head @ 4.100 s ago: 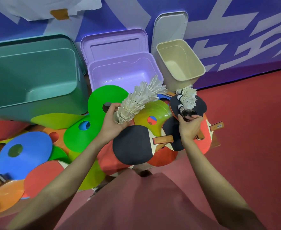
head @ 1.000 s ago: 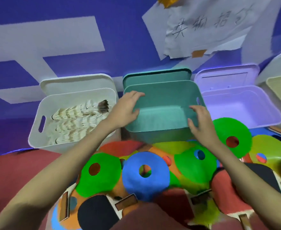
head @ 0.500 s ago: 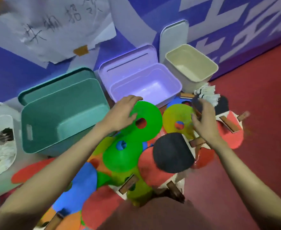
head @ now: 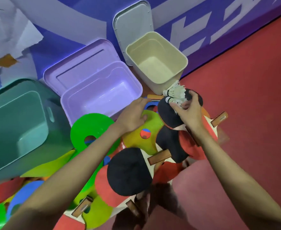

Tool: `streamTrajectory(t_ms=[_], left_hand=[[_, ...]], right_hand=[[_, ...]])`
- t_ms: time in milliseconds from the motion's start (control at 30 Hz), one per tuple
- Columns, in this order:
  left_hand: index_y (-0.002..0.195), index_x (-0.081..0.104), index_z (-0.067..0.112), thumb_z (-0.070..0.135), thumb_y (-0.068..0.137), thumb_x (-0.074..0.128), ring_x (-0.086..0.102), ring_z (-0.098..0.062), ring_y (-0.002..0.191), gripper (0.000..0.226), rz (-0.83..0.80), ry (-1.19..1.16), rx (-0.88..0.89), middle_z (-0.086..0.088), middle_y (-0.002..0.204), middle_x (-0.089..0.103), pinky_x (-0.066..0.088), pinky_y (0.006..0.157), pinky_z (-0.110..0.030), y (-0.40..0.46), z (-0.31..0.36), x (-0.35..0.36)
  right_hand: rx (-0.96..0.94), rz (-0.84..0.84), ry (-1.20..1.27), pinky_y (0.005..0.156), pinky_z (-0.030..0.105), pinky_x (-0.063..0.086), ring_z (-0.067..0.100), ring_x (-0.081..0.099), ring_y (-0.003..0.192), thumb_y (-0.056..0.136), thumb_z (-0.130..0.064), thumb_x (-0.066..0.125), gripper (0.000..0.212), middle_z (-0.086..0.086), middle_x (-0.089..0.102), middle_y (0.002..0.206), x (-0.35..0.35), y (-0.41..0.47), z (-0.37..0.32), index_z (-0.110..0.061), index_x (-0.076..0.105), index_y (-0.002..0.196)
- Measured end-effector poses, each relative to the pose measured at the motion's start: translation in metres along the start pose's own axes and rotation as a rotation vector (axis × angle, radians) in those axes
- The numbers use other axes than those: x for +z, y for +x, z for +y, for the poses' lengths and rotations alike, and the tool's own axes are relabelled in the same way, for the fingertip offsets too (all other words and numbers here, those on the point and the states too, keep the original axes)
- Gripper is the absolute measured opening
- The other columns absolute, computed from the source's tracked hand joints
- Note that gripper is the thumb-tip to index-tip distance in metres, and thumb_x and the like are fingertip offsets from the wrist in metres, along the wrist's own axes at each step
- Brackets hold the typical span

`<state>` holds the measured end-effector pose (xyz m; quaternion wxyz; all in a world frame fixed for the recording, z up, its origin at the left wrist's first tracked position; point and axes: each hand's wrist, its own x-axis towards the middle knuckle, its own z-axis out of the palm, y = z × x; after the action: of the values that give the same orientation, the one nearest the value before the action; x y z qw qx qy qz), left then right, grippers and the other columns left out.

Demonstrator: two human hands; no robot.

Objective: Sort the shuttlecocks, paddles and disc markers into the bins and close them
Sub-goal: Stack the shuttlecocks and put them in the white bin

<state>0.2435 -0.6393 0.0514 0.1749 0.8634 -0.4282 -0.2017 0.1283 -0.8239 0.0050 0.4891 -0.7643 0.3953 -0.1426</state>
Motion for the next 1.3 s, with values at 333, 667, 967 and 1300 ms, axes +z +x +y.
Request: streamTrajectory(t_ms=[333,667,967,1300], left_hand=[[0.128,0.054,0.01,0.004,0.087,0.052,0.055,-0.026,0.116,0.042,0.094,-0.117,-0.052,-0.009,0.124,0.061,0.044,0.093,-0.034,0.077,0.01,0.017],[0.117,0.053,0.004,0.009,0.08,0.052,0.055,-0.039,0.103,0.037,0.055,0.104,-0.039,-0.019,0.111,0.06,0.05,0.077,-0.045,0.132,0.032,0.058],[0.094,0.055,-0.004,0.01,0.084,0.061,0.05,-0.039,0.086,0.017,0.157,0.235,-0.017,-0.022,0.1,0.051,0.047,0.064,-0.046,0.106,0.021,0.057],[0.083,0.058,0.019,0.014,0.078,0.077,0.049,-0.006,0.068,0.02,0.453,-0.426,-0.33,0.015,0.072,0.052,0.043,0.064,-0.019,0.029,0.01,0.043]], right_hand=[[-0.017,0.117,0.14,0.085,0.022,0.044,0.015,0.054,0.09,0.076,-0.003,0.057,0.05,-0.002,0.057,0.104,-0.017,0.019,0.015,-0.007,0.049,0.124],[0.126,-0.055,0.112,0.076,0.034,0.048,0.018,0.057,0.081,0.067,-0.024,0.047,0.043,0.006,0.06,0.091,-0.045,0.077,0.019,-0.011,0.061,0.105],[0.121,-0.044,0.184,0.065,0.021,0.043,0.004,0.052,0.065,0.067,-0.019,0.043,0.03,-0.008,0.059,0.07,-0.045,0.099,0.01,-0.012,0.067,0.083],[0.042,-0.173,0.011,0.072,0.025,0.047,0.014,0.058,0.081,0.087,-0.01,0.059,0.019,0.008,0.066,0.094,0.001,0.114,0.0,0.003,0.067,0.098]])
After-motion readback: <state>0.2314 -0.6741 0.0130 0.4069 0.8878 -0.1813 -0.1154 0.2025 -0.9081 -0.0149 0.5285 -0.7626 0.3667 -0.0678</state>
